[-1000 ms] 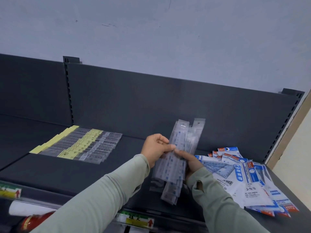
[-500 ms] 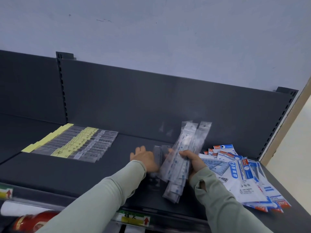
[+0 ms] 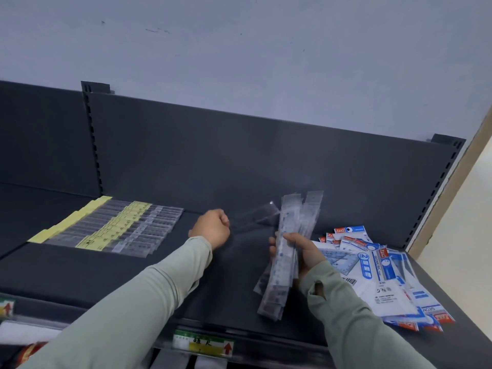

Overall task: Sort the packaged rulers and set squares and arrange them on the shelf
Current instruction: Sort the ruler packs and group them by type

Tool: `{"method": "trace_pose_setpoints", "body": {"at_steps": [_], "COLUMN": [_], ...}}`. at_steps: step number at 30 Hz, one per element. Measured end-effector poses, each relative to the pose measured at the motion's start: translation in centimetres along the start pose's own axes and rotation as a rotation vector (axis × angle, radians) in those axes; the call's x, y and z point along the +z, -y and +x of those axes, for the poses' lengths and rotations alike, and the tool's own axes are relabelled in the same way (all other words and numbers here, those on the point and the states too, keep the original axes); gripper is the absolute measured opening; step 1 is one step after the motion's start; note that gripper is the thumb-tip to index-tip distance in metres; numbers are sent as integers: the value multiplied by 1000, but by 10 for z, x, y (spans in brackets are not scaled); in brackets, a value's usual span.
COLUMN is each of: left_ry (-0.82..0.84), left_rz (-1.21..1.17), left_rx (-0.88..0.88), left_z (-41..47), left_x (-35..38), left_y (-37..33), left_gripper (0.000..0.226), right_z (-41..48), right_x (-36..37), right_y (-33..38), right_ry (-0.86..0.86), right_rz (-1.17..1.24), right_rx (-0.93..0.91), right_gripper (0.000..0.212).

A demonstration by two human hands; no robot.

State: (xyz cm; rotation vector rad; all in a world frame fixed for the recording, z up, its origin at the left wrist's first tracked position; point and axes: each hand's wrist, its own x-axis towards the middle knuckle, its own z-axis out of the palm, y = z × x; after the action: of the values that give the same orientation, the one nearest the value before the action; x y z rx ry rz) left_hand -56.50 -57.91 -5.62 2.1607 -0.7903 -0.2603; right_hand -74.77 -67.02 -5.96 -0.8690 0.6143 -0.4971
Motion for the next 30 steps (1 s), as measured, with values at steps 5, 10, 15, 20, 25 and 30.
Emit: {"method": "trace_pose_setpoints", "body": {"at_steps": [5,10,15,20,25,30], "left_ry": [-335,-56,186,259,227,21], "left_rz": [-39,-439,-573,-661,-604,-391], "left_rx": [277,444,340,343,329,265], "left_z": [-6,-12,-34,-34,-33,-25], "left_x": [-8,-4,0,8,17,27], "left_y": [-9,-26,-44,-49,-48,-42], "left_gripper": [32,43,30,26,27,17], "right_z": [4,3,6,6,2,0], "right_x": [-1,4,6,2,4,4], "right_y": [-2,-4,-7,-10,-9,-3], "right_ry": [-7,58,170,187,247,187], "right_rz": [-24,-50,-101,-35,-64,-10], "right_rx": [14,29,-16,-47,-18,-26], "right_gripper": [23,40,45,73,62,35]}}
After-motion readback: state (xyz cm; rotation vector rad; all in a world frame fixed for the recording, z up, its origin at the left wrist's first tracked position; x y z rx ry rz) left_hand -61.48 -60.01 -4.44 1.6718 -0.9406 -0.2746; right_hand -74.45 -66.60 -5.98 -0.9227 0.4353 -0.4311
